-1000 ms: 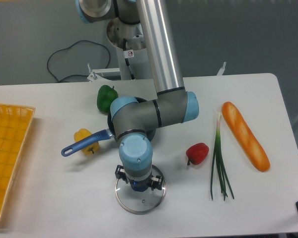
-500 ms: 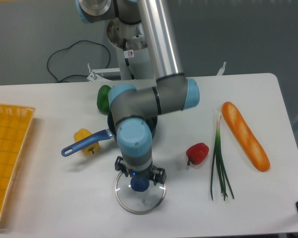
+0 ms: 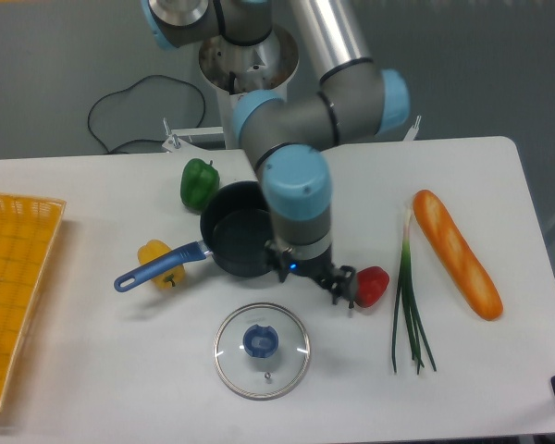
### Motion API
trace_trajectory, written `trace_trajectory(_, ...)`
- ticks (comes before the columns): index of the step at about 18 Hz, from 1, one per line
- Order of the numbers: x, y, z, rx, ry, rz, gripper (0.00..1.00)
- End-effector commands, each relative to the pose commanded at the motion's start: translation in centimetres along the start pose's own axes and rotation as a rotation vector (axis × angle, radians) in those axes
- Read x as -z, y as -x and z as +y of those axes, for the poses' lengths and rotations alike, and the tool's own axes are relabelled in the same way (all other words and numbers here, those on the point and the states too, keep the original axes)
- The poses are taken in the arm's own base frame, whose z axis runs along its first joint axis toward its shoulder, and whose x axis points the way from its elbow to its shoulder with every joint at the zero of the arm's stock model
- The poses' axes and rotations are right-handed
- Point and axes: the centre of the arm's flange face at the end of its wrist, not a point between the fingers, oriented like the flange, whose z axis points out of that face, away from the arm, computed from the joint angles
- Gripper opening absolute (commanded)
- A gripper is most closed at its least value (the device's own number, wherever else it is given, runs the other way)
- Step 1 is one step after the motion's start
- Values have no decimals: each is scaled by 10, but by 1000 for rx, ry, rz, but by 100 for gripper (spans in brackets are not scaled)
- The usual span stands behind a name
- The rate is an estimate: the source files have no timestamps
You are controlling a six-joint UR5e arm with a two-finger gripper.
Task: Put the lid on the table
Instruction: 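Open the gripper, release the lid's blue knob, and lift away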
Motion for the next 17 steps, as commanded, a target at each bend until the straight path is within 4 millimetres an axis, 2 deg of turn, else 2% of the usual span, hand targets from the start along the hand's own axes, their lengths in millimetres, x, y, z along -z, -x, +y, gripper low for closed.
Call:
trace_trajectory(4,7,25,47,-113,5,8,100)
trace_trajectory(11,3,66,127,-182,5,18,100)
trace_trajectory(17,0,77,148,-159,2,16,100)
